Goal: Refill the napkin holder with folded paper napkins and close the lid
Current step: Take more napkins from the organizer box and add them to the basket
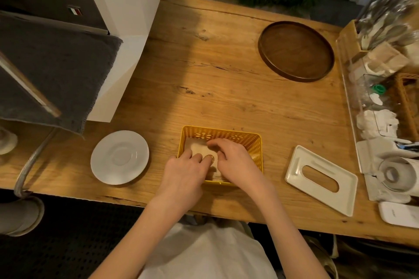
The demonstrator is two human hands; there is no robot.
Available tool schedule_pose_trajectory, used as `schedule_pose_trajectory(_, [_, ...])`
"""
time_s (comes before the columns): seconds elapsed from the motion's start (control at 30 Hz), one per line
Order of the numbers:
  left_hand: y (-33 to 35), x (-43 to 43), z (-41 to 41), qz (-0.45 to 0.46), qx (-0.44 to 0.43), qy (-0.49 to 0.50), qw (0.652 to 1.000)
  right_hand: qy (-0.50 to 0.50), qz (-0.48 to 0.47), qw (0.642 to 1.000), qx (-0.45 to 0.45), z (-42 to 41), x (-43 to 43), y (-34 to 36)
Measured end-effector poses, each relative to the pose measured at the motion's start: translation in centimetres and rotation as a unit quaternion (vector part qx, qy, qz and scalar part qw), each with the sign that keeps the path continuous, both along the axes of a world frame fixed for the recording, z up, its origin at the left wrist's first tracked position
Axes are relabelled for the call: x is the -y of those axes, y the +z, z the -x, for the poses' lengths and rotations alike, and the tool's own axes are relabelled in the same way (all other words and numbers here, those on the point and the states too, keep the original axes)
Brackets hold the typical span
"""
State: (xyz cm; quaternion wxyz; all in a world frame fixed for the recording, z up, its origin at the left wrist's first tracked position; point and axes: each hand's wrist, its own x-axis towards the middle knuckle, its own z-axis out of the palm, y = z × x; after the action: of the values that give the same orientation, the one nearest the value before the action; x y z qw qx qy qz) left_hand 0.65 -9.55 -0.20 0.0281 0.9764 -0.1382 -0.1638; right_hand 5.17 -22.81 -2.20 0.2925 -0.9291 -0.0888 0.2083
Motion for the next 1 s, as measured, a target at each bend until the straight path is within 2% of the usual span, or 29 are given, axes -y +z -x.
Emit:
schedule_pose_trajectory(0.53, [-0.1,-0.3,0.1,-0.021,0.002,-0.003,1.0,0.029,0.004,0.999,-0.022,0.5,0.2,0.8])
schedule_pose_trajectory(0.63, [0.0,-0.3,0.0,0.006,-0.001,0.0,1.0,0.038,0.009,0.999,-0.014,1.0,0.8,1.0])
schedule_pose_trajectory(0.8, [0.8,-0.7,-0.4,0.083,-0.055,0.022,0.995,0.035,0.0,0.999,-0.007,2.2,2.0,2.2])
schedule_pose_trajectory(1.0, [2.7,-0.3,-0.3,0.073,-0.073,0.023,0.994,0.031,-0.045,0.999,-0.003,3.1,4.1,4.3])
